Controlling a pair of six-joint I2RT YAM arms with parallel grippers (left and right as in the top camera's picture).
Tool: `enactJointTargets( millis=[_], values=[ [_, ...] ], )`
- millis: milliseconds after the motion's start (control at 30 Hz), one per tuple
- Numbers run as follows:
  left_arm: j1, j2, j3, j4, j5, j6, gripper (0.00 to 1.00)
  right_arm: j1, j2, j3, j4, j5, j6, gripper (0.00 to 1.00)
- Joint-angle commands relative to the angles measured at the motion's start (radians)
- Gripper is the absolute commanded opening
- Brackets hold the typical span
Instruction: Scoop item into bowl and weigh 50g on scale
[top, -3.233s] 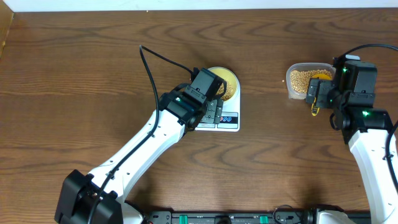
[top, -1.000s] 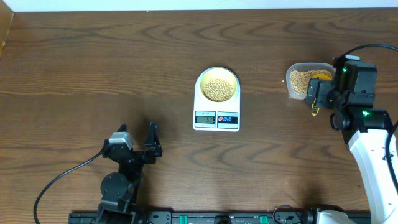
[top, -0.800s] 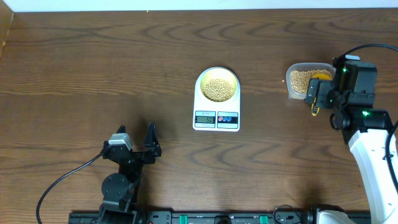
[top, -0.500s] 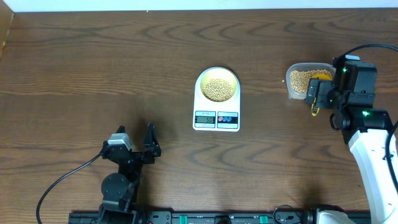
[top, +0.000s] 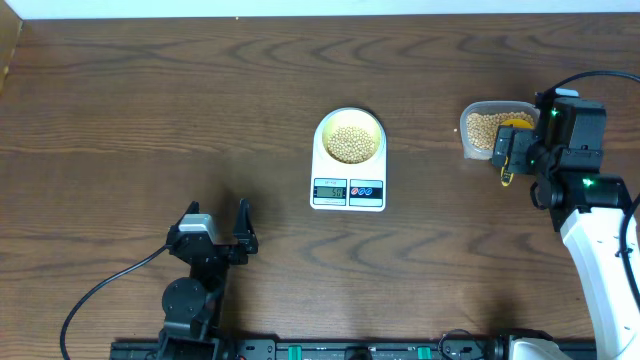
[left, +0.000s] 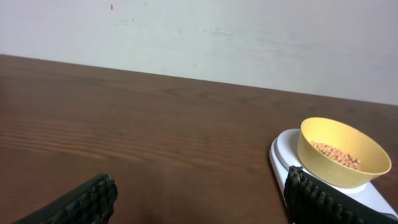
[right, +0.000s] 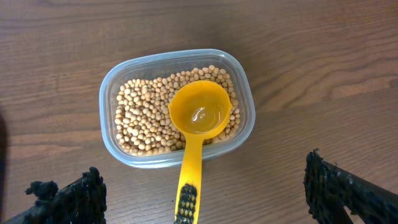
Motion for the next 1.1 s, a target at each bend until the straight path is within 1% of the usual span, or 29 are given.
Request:
enactJointTargets(
  millis=[0,200,1067],
  values=[
    [0.005,-0.01,-0.016,-0.049,0.001,0.056,0.88,0.008,-0.012,0.002,0.0,0.011,-0.014,0.99],
    [0.005,-0.01,-0.016,-0.05,0.002,0.082,0.88,0.008,-0.012,0.002,0.0,0.011,-0.014,0.99],
    [0.005,-0.01,-0.016,-0.047,0.005,0.081,0.88,0.008,-0.012,0.002,0.0,0.011,-0.014,0.99]
  ],
)
